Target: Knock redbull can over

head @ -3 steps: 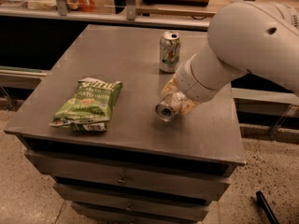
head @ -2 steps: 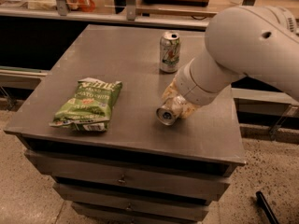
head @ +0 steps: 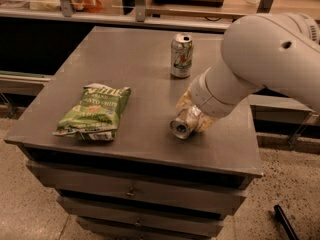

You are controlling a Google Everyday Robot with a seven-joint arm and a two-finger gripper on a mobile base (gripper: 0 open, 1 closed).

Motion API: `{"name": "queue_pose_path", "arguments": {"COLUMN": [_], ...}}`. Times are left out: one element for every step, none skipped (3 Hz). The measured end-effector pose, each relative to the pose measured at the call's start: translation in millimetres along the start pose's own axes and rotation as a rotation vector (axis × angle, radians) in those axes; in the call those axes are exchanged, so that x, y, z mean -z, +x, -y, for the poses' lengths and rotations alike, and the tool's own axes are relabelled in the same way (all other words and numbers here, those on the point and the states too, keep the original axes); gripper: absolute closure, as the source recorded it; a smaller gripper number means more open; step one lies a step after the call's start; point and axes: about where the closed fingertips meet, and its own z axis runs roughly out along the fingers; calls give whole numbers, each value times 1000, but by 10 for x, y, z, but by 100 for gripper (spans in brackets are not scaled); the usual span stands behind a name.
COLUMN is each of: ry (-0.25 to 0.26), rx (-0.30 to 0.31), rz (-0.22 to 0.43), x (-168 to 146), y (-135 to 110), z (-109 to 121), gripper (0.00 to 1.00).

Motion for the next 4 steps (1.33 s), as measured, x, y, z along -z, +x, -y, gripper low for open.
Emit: {"name": "queue_pose_path", "arguments": {"ry": [1,2,24,144], "rx": [-3,-4,-28,-111], "rz": [-1,-2,-7,-47], "x": [3,29,77,380], "y": [2,6,61,348], "z": [-11,0,42,331], "gripper": [0,0,0,0]}}
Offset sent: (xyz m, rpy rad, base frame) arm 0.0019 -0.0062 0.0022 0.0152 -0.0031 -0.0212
